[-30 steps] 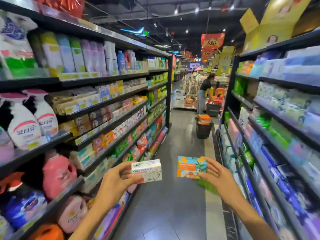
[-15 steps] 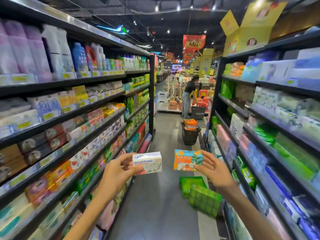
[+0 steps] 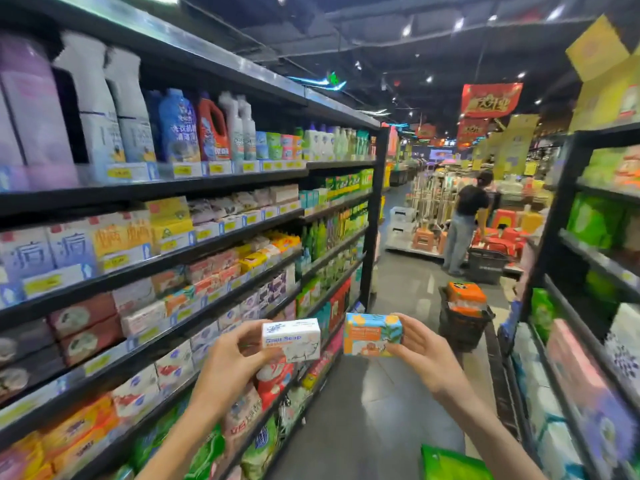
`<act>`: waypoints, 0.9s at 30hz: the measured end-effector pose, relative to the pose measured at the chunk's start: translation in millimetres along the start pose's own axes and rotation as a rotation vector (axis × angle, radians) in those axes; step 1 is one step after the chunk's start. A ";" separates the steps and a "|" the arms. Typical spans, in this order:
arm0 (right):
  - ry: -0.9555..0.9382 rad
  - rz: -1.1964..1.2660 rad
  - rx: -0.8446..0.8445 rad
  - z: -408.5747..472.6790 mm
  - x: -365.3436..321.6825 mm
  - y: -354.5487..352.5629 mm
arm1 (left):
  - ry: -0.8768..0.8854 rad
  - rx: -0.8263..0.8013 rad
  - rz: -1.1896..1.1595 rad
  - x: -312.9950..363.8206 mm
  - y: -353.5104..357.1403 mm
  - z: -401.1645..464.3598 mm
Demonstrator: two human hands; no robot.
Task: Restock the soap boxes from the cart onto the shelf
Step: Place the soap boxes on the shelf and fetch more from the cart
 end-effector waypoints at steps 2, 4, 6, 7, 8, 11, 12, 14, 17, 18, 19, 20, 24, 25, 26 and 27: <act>-0.011 0.000 -0.092 48.6 4.8 6.1 | -0.031 0.071 0.027 -14.0 0.0 24.0; -0.016 0.000 -0.184 95.6 9.7 16.7 | -0.064 0.143 0.066 -27.8 -3.2 44.8; -0.013 0.010 -0.260 140.3 15.1 33.8 | -0.098 0.213 0.116 -41.4 -11.9 60.9; -0.015 0.008 -0.294 160.1 17.7 44.8 | -0.116 0.242 0.136 -48.9 -18.1 67.5; -0.019 0.004 -0.328 179.3 21.0 57.1 | -0.139 0.271 0.151 -56.1 -25.3 73.7; -0.028 0.010 -0.435 227.9 27.6 98.9 | -0.200 0.387 0.176 -76.7 -48.2 87.1; -0.037 0.011 -0.475 242.3 29.4 114.2 | -0.223 0.431 0.185 -84.5 -57.0 90.0; -0.038 0.017 -0.547 266.8 33.7 144.8 | -0.261 0.503 0.201 -100.9 -75.0 92.4; -0.038 0.027 -0.619 294.9 40.7 190.8 | -0.282 0.590 0.266 -120.9 -102.3 93.5; -0.046 0.022 -0.646 304.0 42.5 205.1 | -0.287 0.614 0.287 -125.6 -108.5 94.3; -0.054 0.024 -0.679 312.0 43.1 218.8 | -0.290 0.640 0.290 -128.0 -113.7 96.7; -0.060 0.031 -0.715 319.5 45.1 235.6 | -0.298 0.666 0.287 -131.7 -121.0 98.3; -0.055 0.035 -0.780 340.1 52.7 283.1 | -0.348 0.750 0.352 -147.5 -139.3 104.6; -0.055 0.031 -0.805 344.6 54.6 294.9 | -0.362 0.778 0.360 -150.7 -143.2 105.5; -0.060 0.020 -0.832 349.3 56.1 306.9 | -0.373 0.805 0.377 -152.0 -147.0 107.6; -0.070 0.008 -0.861 353.3 57.0 318.6 | -0.383 0.822 0.397 -154.5 -151.0 109.6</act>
Point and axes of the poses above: each hand's wrist, its own z-axis towards the middle knuckle, its own y-axis out of the palm, x = y × z, the point moved 1 cm from there along z, towards the middle knuckle, and after that the axes turned 6 degrees about y, right-handed, at the moved point
